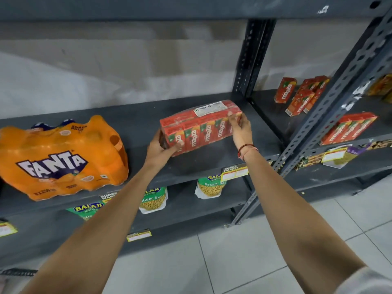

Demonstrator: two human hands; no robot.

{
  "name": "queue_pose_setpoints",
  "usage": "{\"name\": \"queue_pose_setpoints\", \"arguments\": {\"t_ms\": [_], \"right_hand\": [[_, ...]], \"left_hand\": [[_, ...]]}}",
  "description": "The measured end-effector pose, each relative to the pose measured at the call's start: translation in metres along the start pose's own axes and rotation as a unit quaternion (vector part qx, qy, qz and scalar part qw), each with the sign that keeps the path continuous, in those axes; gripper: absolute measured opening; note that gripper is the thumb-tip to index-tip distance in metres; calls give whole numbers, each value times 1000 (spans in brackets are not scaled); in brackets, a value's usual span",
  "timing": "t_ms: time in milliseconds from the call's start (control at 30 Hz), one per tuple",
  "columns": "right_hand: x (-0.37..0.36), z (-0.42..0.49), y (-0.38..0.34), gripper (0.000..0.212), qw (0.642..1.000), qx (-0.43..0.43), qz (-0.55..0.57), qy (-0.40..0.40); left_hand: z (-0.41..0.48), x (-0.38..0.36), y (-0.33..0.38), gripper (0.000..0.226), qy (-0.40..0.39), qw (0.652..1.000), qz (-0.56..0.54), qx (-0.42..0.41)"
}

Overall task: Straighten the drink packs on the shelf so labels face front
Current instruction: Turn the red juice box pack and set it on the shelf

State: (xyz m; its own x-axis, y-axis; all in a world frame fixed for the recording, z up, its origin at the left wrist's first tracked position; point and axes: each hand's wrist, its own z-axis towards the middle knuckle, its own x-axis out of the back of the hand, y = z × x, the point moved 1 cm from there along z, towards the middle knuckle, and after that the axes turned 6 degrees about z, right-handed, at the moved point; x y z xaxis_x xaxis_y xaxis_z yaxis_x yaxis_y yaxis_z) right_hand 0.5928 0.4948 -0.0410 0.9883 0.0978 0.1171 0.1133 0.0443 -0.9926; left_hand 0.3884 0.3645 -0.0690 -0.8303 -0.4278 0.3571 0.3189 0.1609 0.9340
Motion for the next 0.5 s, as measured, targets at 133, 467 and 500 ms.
{"name": "queue_pose_setpoints", "arguments": {"t_ms": [133,467,500], "right_hand": [[-2,-32,16,60,999,10,-8,30],[0,-81,42,63,996,53,-6,70],[0,-83,44,63,996,51,4,69]], "left_hand": [[-15,3,-3,67,13,1000,2,-5],[-53,11,-16,62,23,999,26,-12],[-58,8,-16,60,33,999,38,-14]]}}
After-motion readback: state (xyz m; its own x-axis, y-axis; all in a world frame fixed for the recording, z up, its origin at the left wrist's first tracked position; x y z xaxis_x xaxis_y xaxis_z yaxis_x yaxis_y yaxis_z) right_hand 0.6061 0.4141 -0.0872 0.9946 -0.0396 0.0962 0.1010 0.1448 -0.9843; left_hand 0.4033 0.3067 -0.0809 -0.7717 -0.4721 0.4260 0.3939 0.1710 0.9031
